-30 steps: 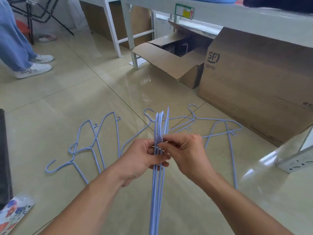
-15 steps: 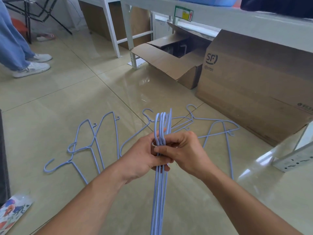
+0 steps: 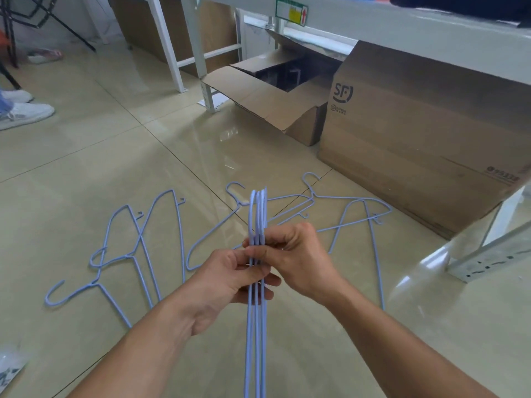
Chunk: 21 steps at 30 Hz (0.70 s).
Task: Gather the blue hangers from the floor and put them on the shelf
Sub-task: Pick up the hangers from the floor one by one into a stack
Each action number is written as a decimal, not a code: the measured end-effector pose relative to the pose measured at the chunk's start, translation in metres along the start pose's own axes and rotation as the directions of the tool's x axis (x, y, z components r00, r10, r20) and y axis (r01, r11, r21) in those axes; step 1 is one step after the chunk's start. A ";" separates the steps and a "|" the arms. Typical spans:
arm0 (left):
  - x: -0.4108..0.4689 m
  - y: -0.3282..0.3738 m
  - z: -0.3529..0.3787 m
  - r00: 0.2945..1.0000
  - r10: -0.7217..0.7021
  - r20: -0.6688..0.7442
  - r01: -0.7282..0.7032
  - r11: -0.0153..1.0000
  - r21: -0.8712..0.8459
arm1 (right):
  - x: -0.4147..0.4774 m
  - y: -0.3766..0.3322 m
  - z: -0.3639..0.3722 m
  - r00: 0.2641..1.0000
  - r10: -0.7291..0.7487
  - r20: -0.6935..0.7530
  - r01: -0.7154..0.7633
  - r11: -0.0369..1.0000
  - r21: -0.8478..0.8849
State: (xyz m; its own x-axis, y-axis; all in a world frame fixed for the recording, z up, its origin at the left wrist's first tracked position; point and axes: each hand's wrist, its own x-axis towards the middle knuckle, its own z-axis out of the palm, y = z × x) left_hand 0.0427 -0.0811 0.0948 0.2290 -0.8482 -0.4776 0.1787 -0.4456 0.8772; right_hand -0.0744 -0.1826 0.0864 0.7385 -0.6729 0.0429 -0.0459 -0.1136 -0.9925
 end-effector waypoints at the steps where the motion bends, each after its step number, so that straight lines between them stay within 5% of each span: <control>1: 0.003 -0.001 0.000 1.000 -0.002 0.005 0.002 1.000 -0.017 | 0.001 0.003 0.000 1.000 0.018 -0.012 -0.017 0.999 0.042; 8: 0.027 -0.010 -0.001 0.997 -0.058 -0.042 0.054 0.995 -0.086 | 0.014 0.036 -0.026 0.998 0.066 0.021 -0.066 0.998 0.013; 12: 0.036 -0.009 -0.015 0.995 -0.079 -0.058 0.072 0.991 -0.115 | 0.024 0.107 -0.078 0.947 0.164 -0.278 -0.224 0.954 -0.201; 14: 0.039 -0.009 -0.023 0.993 -0.102 -0.056 0.094 0.988 -0.121 | 0.029 0.148 -0.107 0.899 0.168 -0.404 -0.370 0.785 -0.497; 16: 0.042 -0.011 -0.029 0.991 -0.122 -0.055 0.115 0.987 -0.113 | 0.031 0.181 -0.126 0.898 0.259 -0.354 -0.439 0.546 -0.714; 21: 0.045 -0.015 -0.037 0.989 -0.136 -0.057 0.128 0.984 -0.125 | 0.029 0.219 -0.128 0.962 0.233 -0.144 -0.218 0.334 -0.917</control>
State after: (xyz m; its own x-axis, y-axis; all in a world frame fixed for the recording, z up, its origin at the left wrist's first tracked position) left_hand 0.0859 -0.1016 0.0580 0.2572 -0.7620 -0.5944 0.3251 -0.5110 0.7957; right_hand -0.1492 -0.3199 -0.1148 0.6030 -0.7788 -0.1731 -0.7931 -0.5617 -0.2355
